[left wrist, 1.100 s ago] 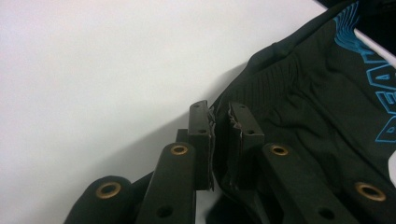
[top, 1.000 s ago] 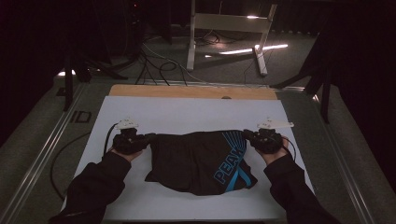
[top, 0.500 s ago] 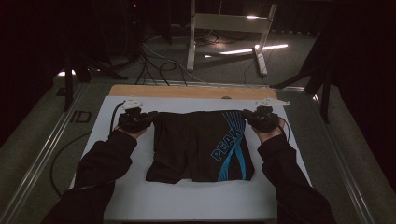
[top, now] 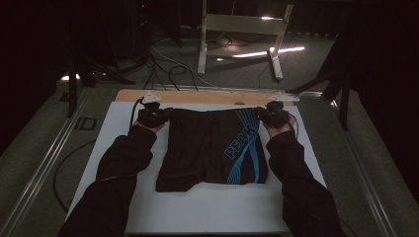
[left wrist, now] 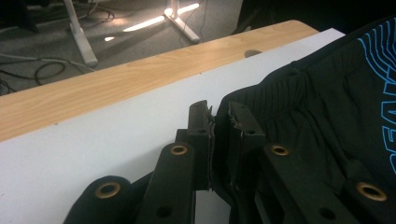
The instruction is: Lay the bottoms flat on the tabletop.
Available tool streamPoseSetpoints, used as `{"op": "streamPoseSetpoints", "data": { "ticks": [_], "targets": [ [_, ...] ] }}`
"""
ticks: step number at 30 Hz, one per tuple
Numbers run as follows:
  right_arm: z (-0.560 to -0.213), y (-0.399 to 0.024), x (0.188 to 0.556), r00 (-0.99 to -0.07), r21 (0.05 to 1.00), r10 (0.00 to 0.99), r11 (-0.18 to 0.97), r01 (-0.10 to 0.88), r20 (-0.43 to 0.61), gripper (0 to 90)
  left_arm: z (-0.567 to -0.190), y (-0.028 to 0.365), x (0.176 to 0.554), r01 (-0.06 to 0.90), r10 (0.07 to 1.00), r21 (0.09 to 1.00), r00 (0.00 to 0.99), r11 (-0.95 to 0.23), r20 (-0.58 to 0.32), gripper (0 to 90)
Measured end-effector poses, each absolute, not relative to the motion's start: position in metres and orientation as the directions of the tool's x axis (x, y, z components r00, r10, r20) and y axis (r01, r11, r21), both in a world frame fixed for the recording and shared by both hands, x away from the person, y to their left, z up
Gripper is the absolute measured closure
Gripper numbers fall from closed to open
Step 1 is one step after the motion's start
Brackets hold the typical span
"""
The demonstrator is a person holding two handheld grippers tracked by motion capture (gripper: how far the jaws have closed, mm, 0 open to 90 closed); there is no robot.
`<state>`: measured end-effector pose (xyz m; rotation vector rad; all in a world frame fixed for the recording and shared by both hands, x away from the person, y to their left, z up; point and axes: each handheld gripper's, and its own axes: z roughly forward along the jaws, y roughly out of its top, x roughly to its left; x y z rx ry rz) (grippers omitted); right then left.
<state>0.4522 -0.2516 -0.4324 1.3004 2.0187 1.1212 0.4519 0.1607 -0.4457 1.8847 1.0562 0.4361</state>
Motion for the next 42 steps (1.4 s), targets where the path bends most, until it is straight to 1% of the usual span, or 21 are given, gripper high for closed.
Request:
{"op": "streamPoseSetpoints", "data": {
  "ticks": [1, 2, 3, 4, 5, 6, 9, 10, 12, 14, 15, 19, 23, 30, 42],
  "targets": [
    [-0.434, -0.251, 0.455, -0.422, 0.838, 0.906, 0.203, 0.506, 0.036, 83.5, -0.447, 0.16, 0.454, 0.492, 0.806, 0.842, 0.578, -0.221, -0.126, 80.1],
    [-0.435, -0.25, 0.457, -0.416, 0.838, 0.909, 0.2, 0.508, 0.035, 80.7, -0.448, 0.159, 0.456, 0.496, 0.799, 0.841, 0.585, -0.215, -0.141, 77.7],
    [-0.436, -0.249, 0.459, -0.414, 0.838, 0.909, 0.2, 0.509, 0.035, 71.9, -0.448, 0.158, 0.457, 0.502, 0.793, 0.839, 0.589, -0.211, -0.153, 70.3],
    [-0.437, -0.249, 0.46, -0.413, 0.837, 0.91, 0.194, 0.512, 0.042, 62.0, -0.449, 0.157, 0.458, 0.517, 0.793, 0.829, 0.587, -0.214, -0.162, 58.5],
    [-0.438, -0.248, 0.461, -0.415, 0.833, 0.908, 0.191, 0.519, 0.05, 55.5, -0.45, 0.156, 0.458, 0.519, 0.789, 0.826, 0.593, -0.219, -0.163, 49.3],
    [-0.439, -0.247, 0.461, -0.411, 0.828, 0.91, 0.189, 0.529, 0.055, 47.9, -0.45, 0.155, 0.457, 0.521, 0.781, 0.825, 0.601, -0.22, -0.171, 45.2],
    [-0.441, -0.245, 0.458, -0.426, 0.821, 0.904, 0.208, 0.531, 0.047, 36.1, -0.452, 0.154, 0.454, 0.535, 0.765, 0.816, 0.613, -0.219, -0.197, 30.4],
    [-0.441, -0.245, 0.456, -0.427, 0.821, 0.903, 0.206, 0.533, 0.051, 30.9, -0.452, 0.154, 0.454, 0.537, 0.765, 0.813, 0.614, -0.223, -0.196, 25.9],
    [-0.441, -0.244, 0.454, -0.43, 0.818, 0.901, 0.202, 0.539, 0.061, 26.0, -0.454, 0.154, 0.451, 0.548, 0.756, 0.807, 0.619, -0.219, -0.214, 21.5],
    [-0.441, -0.244, 0.45, -0.451, 0.821, 0.889, 0.202, 0.533, 0.075, 18.6, -0.455, 0.154, 0.448, 0.55, 0.744, 0.807, 0.628, -0.215, -0.23, 19.5],
    [-0.442, -0.244, 0.448, -0.478, 0.821, 0.875, 0.217, 0.528, 0.077, 14.5, -0.455, 0.154, 0.446, 0.55, 0.738, 0.808, 0.632, -0.212, -0.237, 18.0],
    [-0.442, -0.241, 0.438, -0.527, 0.829, 0.845, 0.229, 0.511, 0.091, 12.1, -0.454, 0.156, 0.437, 0.531, 0.704, 0.817, 0.668, -0.225, -0.24, 13.3],
    [-0.441, -0.238, 0.427, -0.56, 0.836, 0.822, 0.236, 0.495, 0.099, 11.5, -0.451, 0.156, 0.428, 0.518, 0.683, 0.821, 0.691, -0.239, -0.236, 6.1],
    [-0.443, -0.232, 0.409, -0.595, 0.832, 0.799, 0.269, 0.486, 0.089, 11.6, -0.449, 0.157, 0.412, 0.503, 0.655, 0.819, 0.722, -0.277, -0.222, 3.9],
    [-0.436, -0.22, 0.378, -0.672, 0.846, 0.735, 0.296, 0.443, 0.094, 11.6, -0.442, 0.161, 0.378, 0.45, 0.575, 0.846, 0.787, -0.286, -0.224, 3.7]
  ]
}}
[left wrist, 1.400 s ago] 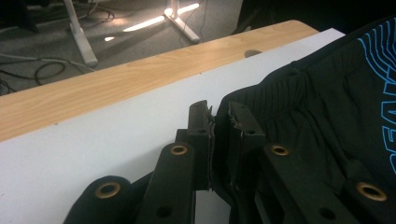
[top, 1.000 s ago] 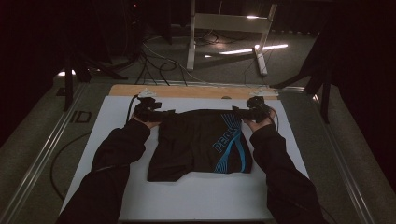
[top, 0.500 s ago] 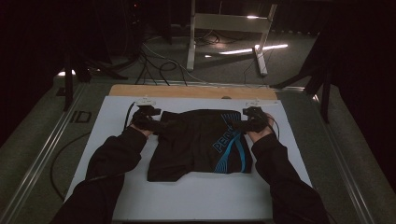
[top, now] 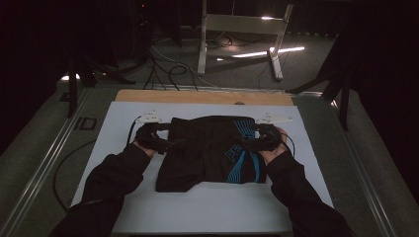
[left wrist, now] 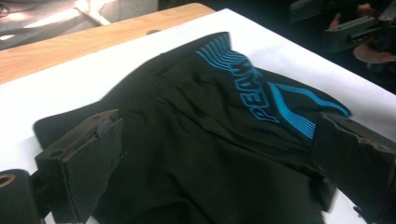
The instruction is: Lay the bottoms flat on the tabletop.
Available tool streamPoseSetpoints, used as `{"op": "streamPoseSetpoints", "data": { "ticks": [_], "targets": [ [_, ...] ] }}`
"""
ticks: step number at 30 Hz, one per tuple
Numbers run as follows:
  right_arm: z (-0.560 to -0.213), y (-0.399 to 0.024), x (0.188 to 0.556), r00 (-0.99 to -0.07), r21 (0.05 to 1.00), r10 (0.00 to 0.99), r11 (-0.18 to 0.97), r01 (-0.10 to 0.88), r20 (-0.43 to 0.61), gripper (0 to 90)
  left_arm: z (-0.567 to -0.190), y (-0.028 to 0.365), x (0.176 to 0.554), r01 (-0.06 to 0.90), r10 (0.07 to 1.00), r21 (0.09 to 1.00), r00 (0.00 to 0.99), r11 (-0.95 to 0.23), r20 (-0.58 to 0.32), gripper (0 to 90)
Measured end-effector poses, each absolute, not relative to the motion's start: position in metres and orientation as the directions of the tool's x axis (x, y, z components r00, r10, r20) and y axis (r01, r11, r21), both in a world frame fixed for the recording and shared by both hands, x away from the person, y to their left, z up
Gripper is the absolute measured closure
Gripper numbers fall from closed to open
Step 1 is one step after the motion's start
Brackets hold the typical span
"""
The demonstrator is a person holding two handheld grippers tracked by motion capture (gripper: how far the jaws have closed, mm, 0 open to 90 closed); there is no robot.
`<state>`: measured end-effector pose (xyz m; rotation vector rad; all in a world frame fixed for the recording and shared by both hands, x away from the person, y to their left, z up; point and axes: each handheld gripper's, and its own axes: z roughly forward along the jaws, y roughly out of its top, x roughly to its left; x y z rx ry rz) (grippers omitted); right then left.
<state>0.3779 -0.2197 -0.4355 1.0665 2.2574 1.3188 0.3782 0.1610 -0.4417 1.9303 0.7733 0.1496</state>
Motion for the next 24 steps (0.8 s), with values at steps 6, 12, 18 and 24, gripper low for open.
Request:
{"op": "streamPoseSetpoints", "data": {
  "ticks": [6, 12, 18, 24],
  "targets": [
    [-0.429, -0.205, 0.353, -0.728, 0.85, 0.678, 0.317, 0.42, 0.107, 12.0, -0.439, 0.167, 0.352, 0.418, 0.544, 0.863, 0.811, -0.284, -0.214, 4.4],
    [-0.425, -0.19, 0.327, -0.795, 0.843, 0.593, 0.359, 0.4, 0.125, 13.9, -0.442, 0.181, 0.322, 0.395, 0.488, 0.867, 0.846, -0.304, -0.215, 4.6],
    [-0.429, -0.178, 0.31, -0.833, 0.844, 0.535, 0.373, 0.384, 0.143, 13.9, -0.46, 0.195, 0.295, 0.399, 0.433, 0.853, 0.87, -0.337, -0.236, 9.4],
    [-0.44, -0.169, 0.301, -0.864, 0.837, 0.48, 0.401, 0.371, 0.153, 13.2, -0.485, 0.195, 0.273, 0.397, 0.408, 0.787, 0.89, -0.473, -0.205, 27.3]
  ]
}}
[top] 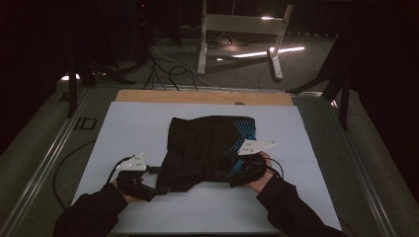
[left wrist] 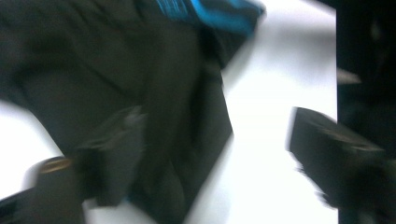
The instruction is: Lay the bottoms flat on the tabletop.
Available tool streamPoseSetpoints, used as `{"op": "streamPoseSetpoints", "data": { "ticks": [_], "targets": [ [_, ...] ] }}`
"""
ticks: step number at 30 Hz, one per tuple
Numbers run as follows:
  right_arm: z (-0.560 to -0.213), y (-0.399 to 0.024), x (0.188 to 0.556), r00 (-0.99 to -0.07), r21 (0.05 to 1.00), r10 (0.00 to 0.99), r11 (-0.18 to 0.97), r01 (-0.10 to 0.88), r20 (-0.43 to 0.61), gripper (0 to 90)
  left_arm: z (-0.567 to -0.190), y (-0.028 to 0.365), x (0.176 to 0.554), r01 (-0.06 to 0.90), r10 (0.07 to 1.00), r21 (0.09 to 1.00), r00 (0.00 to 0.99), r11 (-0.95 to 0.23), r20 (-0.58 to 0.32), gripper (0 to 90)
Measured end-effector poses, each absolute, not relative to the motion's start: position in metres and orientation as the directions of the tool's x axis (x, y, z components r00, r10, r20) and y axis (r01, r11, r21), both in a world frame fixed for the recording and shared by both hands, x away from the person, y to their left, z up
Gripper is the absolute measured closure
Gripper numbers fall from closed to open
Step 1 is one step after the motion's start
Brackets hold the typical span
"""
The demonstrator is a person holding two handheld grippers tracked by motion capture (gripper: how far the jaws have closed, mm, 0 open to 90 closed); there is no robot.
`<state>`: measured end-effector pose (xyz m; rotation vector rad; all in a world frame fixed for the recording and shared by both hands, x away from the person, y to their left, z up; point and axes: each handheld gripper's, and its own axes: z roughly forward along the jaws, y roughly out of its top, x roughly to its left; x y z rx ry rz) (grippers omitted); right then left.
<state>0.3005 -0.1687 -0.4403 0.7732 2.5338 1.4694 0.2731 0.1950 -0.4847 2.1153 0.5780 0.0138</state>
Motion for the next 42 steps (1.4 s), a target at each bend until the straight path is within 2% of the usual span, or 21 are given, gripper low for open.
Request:
{"op": "streamPoseSetpoints", "data": {
  "ticks": [6, 9, 15, 20, 22, 29, 35, 39, 42],
  "targets": [
    [-0.455, -0.154, 0.295, -0.873, 0.801, 0.461, 0.455, 0.388, 0.161, 16.2, -0.505, 0.19, 0.275, 0.403, 0.466, 0.721, 0.876, -0.564, -0.124, 41.1],
    [-0.459, -0.15, 0.294, -0.88, 0.792, 0.443, 0.468, 0.391, 0.173, 20.6, -0.511, 0.188, 0.28, 0.388, 0.47, 0.698, 0.879, -0.602, -0.083, 48.9],
    [-0.465, -0.139, 0.292, -0.899, 0.787, 0.399, 0.491, 0.374, 0.179, 30.2, -0.515, 0.182, 0.283, 0.369, 0.483, 0.674, 0.875, -0.64, -0.021, 52.5],
    [-0.471, -0.128, 0.291, -0.913, 0.778, 0.374, 0.519, 0.354, 0.165, 42.1, -0.511, 0.184, 0.281, 0.351, 0.489, 0.678, 0.872, -0.646, 0.014, 80.9],
    [-0.471, -0.126, 0.292, -0.914, 0.775, 0.371, 0.526, 0.351, 0.162, 44.0, -0.505, 0.185, 0.279, 0.343, 0.494, 0.691, 0.869, -0.636, 0.024, 85.3],
    [-0.467, -0.128, 0.291, -0.917, 0.784, 0.363, 0.515, 0.347, 0.167, 47.1, -0.477, 0.188, 0.269, 0.295, 0.477, 0.764, 0.879, -0.574, 0.02, 87.2],
    [-0.464, -0.129, 0.288, -0.92, 0.788, 0.358, 0.516, 0.335, 0.156, 47.0, -0.456, 0.201, 0.254, 0.277, 0.436, 0.855, 0.898, -0.439, -0.067, 86.9],
    [-0.465, -0.128, 0.288, -0.919, 0.784, 0.357, 0.518, 0.341, 0.164, 48.7, -0.461, 0.212, 0.249, 0.294, 0.447, 0.849, 0.891, -0.439, -0.078, 86.6],
    [-0.469, -0.123, 0.285, -0.928, 0.778, 0.335, 0.534, 0.33, 0.164, 53.1, -0.48, 0.219, 0.252, 0.359, 0.479, 0.808, 0.871, -0.468, -0.11, 86.6]
  ]
}}
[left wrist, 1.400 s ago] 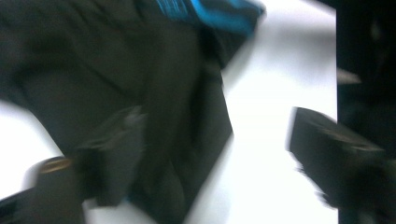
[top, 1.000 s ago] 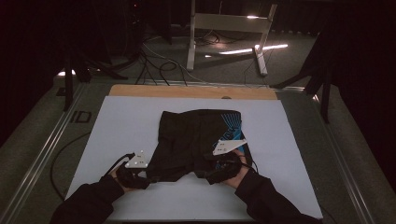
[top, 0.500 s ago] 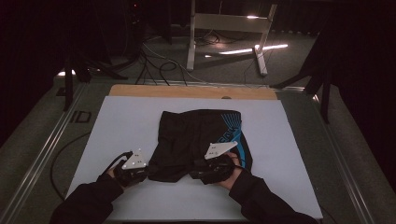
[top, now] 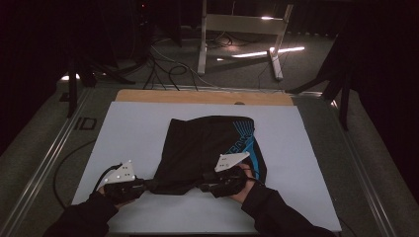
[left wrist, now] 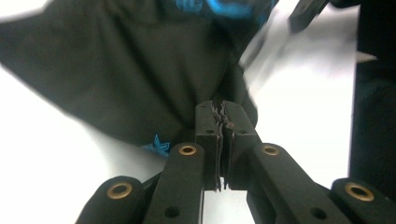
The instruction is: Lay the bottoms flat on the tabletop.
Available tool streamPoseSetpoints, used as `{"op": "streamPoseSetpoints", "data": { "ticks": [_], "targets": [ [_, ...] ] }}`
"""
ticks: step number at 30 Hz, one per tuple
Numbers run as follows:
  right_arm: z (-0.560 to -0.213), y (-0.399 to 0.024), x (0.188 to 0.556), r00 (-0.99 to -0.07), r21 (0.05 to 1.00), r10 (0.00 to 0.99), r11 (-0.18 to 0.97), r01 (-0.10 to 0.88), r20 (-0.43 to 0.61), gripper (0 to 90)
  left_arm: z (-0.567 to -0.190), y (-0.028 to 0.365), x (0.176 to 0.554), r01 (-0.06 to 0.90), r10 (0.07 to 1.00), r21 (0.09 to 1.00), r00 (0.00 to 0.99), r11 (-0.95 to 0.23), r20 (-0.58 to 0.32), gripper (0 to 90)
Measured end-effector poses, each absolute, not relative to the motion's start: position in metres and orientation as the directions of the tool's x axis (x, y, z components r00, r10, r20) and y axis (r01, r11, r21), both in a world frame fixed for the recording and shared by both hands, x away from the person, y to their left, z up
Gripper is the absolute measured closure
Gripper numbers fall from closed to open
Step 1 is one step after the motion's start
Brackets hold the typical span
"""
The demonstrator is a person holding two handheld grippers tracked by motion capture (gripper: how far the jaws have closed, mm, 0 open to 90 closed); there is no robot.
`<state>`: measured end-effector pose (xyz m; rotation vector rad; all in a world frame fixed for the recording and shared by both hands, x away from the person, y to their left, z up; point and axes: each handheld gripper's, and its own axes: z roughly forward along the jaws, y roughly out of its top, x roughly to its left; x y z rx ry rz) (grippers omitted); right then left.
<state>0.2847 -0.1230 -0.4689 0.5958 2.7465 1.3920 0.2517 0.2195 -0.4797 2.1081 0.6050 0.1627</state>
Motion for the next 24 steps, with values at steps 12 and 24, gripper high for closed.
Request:
{"op": "streamPoseSetpoints", "data": {
  "ticks": [12, 24],
  "targets": [
    [-0.493, -0.09, 0.293, -0.938, 0.72, 0.346, 0.643, 0.261, 0.031, 89.9, -0.47, 0.216, 0.255, 0.354, 0.521, 0.845, 0.847, -0.401, -0.108, 86.8],
    [-0.503, -0.089, 0.303, -0.883, 0.708, 0.468, 0.612, 0.353, 0.036, 73.1, -0.472, 0.221, 0.257, 0.362, 0.542, 0.849, 0.833, -0.386, -0.109, 86.8]
  ]
}}
